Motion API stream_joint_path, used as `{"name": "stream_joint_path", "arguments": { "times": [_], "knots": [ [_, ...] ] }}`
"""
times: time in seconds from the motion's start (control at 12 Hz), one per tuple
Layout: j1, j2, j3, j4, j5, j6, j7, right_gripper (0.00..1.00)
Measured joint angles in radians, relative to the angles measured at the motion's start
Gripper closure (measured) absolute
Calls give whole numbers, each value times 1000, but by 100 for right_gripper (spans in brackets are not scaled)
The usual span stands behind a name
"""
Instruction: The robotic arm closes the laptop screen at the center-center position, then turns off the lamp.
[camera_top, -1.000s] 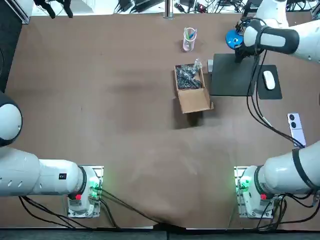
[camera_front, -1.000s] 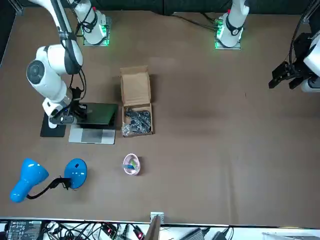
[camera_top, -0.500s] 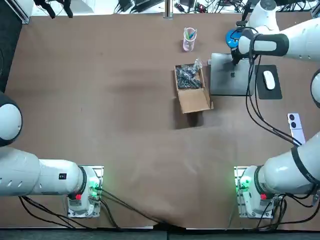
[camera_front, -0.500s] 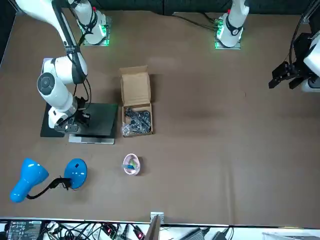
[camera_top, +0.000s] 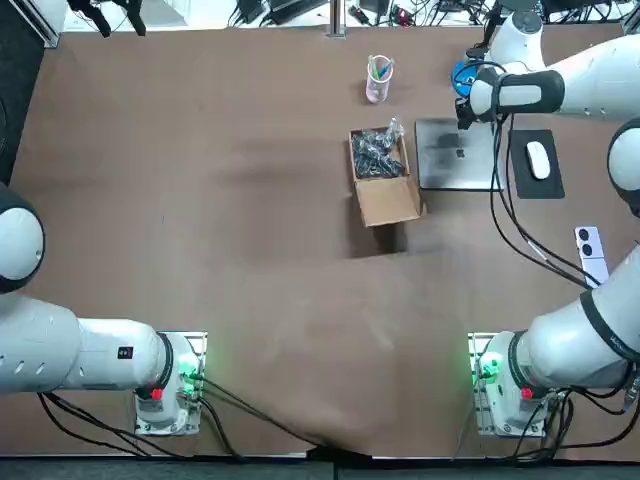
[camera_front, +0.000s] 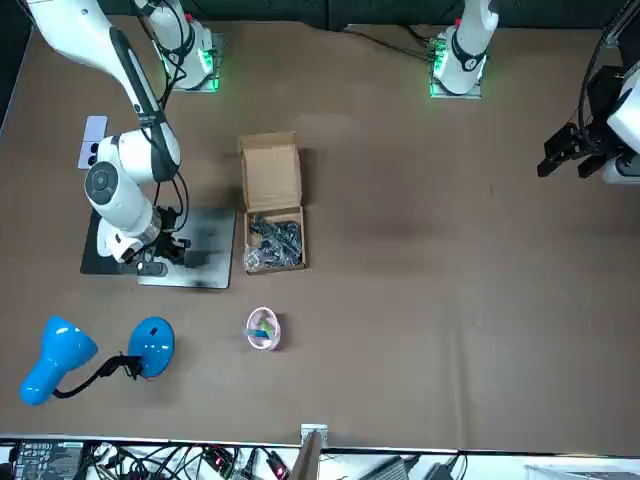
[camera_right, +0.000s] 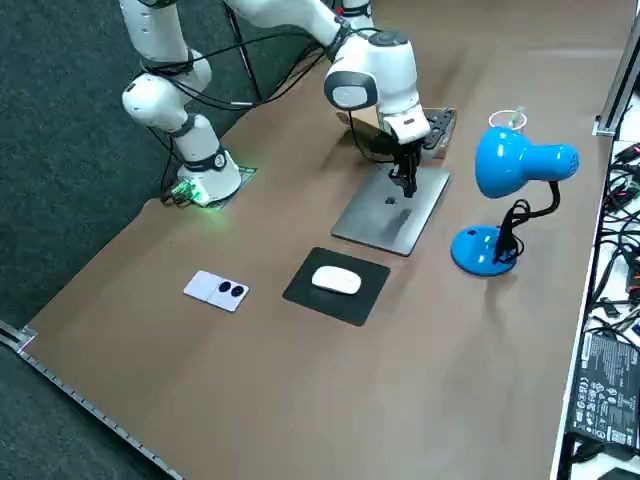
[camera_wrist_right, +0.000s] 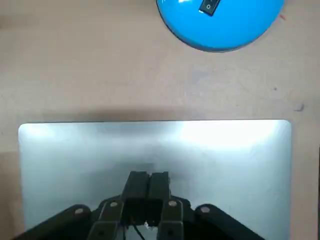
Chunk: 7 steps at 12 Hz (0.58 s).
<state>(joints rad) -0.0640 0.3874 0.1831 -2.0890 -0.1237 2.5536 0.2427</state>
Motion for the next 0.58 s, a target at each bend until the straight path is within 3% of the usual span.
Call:
{"name": "stream_joint_path", "arguments": {
  "times": [0.58],
  "knots": [
    [1,-5,0,18,-3,-3,0,98]
  ]
}}
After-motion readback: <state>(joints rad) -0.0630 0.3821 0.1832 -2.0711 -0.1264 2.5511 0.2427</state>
